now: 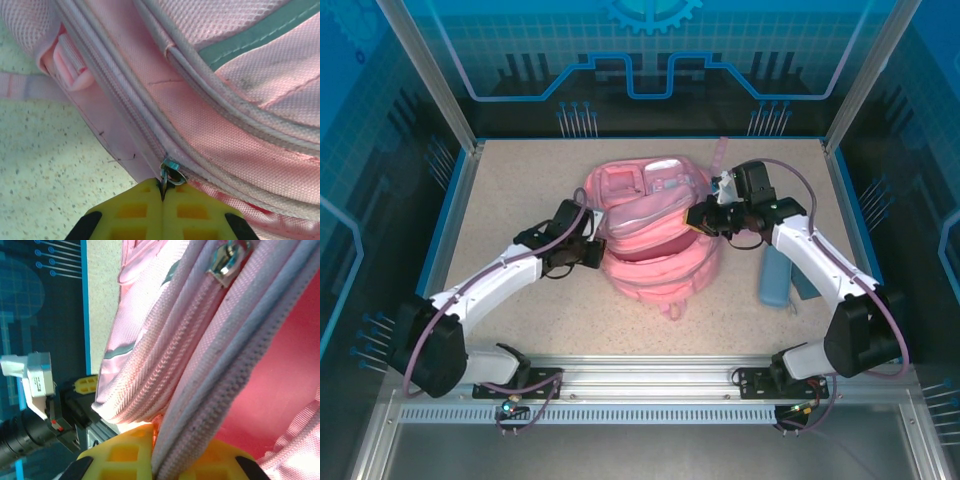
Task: Pack the student bag
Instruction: Unzip the student bag at the top-center of the table.
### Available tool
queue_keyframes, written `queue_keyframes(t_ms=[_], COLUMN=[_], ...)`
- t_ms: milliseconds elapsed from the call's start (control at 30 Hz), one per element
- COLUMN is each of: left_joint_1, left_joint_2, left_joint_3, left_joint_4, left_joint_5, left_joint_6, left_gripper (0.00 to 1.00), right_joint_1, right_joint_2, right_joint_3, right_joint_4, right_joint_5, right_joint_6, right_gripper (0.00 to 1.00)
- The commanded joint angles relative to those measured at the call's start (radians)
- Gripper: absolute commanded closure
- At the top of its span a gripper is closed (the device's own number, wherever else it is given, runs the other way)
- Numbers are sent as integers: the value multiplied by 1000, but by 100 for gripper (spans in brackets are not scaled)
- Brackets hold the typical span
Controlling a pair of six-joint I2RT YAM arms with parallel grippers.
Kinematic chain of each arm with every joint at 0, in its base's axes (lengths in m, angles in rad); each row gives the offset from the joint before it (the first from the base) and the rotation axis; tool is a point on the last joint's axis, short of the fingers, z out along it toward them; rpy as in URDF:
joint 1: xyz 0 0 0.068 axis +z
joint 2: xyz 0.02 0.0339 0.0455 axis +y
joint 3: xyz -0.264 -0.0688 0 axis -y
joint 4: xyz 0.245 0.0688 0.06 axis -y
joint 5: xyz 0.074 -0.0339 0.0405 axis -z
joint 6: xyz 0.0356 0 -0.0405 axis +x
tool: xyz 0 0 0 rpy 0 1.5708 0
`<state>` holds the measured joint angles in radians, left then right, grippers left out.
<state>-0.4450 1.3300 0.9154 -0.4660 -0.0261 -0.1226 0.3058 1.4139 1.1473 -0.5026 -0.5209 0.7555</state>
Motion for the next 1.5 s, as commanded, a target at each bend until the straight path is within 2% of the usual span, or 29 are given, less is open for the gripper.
queue_keyframes(t_ms=[0,100,300,467,500,633,733,833,900,1033,1267,1367,1467], left_joint_1=[74,117,139,149,148,123,90,55,34,-18,-74,-75,-76], left_joint_2=[34,82,144,139,125,65,36,28,29,29,32,23,5], left_joint_3=[53,89,125,144,134,64,16,2,0,-3,-10,-10,-6], left_joint_4=[-8,6,31,32,46,148,202,214,222,238,263,250,211], left_joint_5=[-52,-41,32,158,193,322,340,336,338,338,334,313,267], left_joint_6=[122,150,300,300,281,191,147,131,122,108,85,93,117], left_gripper=[100,100,100,100,100,100,100,100,100,100,100,100,100], right_joint_1=[-39,-50,-61,-68,-69,-66,-48,-27,-10,55,169,189,193], right_joint_2=[-10,-7,-3,-3,-10,-53,-94,-123,-135,-155,-171,-164,-163], right_joint_3=[57,58,66,34,15,-93,-169,-227,-261,-328,-369,-366,-341], right_joint_4=[-93,-120,-155,-105,-75,106,231,318,370,439,487,474,412], right_joint_5=[-51,-69,-109,-120,-115,-99,-59,-13,12,94,270,302,321], right_joint_6=[-143,-185,-260,-232,-203,-13,122,244,329,470,616,631,593], right_gripper=[98,99,99,95,91,63,41,33,31,31,33,44,65])
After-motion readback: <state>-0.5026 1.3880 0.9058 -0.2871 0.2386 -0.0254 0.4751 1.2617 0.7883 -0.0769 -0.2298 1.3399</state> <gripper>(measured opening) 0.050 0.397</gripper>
